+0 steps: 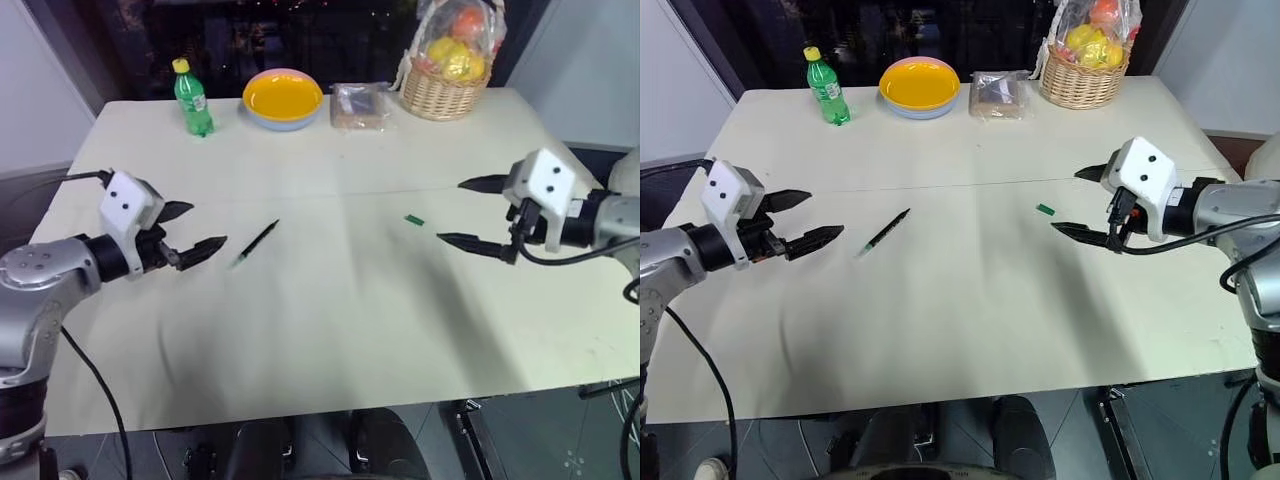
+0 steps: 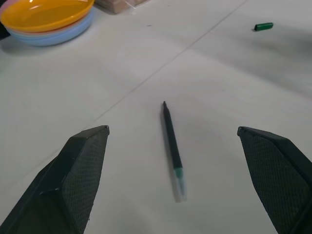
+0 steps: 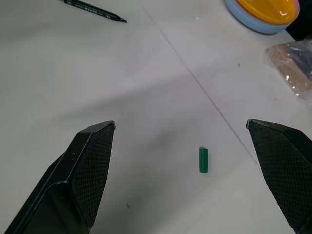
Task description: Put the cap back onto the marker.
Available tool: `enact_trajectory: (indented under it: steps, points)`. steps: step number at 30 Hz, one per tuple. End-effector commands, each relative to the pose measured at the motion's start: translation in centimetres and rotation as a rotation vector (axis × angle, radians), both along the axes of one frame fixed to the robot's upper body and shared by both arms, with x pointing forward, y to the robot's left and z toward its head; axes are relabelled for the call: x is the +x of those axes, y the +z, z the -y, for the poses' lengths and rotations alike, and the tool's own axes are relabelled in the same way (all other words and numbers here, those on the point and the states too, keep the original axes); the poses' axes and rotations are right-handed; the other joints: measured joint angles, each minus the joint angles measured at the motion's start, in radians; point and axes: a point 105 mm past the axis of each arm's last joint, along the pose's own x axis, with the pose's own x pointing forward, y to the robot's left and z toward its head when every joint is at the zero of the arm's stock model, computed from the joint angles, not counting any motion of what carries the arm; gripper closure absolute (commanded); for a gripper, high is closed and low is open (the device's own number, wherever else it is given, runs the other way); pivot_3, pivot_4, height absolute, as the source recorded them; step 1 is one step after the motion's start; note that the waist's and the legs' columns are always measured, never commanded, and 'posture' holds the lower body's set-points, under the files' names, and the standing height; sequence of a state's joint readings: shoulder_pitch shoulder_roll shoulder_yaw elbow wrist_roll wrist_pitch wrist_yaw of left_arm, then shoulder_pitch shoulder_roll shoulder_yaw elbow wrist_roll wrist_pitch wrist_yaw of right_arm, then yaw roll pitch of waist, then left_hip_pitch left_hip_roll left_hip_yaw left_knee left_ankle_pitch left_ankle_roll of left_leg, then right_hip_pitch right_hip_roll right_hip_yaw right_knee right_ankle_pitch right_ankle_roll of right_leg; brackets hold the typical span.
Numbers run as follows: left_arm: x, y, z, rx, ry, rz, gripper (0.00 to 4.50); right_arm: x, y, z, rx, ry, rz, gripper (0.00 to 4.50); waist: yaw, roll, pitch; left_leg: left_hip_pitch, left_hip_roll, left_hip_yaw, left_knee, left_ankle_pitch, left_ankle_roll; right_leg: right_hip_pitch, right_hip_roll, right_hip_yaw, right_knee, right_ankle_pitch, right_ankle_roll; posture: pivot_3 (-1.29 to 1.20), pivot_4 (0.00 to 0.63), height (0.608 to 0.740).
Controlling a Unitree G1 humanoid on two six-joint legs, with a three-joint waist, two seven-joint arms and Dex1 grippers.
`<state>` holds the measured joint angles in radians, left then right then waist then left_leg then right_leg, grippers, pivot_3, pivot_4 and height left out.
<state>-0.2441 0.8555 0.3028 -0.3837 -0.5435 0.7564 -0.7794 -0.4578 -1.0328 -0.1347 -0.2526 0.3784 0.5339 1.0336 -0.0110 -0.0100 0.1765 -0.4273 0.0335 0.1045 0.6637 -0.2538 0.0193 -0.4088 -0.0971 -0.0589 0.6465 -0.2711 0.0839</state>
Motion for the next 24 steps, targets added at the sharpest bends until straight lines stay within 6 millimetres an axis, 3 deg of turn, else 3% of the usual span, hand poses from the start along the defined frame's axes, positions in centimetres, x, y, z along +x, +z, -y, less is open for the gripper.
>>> enact_trajectory:
  steps: [1,16,24]
  points:
    - [-0.5,1.0,-0.3,0.015,0.0,0.035,0.07,-0.3,1.5,-0.2,0.0,0.015,0.046,0.0,-0.001,0.0,0.0,0.0,0.0,0.0,0.0,0.0,0.0,0.0,0.0,0.0,0.0,0.0,0.0,0.0,0.15,0.74]
    - [0.2,-0.2,0.2,0.002,0.01,0.009,0.07,-0.4,1.6,-0.9,0.021,0.02,0.048,0.0,-0.001,0.0,0.0,0.0,0.0,0.0,0.0,0.0,-0.001,0.0,-0.002,0.001,0.0,0.0,-0.001,0.0,0.15,0.74]
    - [2.4,-3.9,1.8,-0.04,0.042,-0.034,0.07,-1.2,1.1,-1.5,0.054,-0.001,0.052,0.0,0.001,0.0,0.0,0.0,0.0,0.0,-0.001,0.0,-0.001,0.0,-0.003,0.001,-0.001,0.0,-0.001,0.0,0.15,0.74]
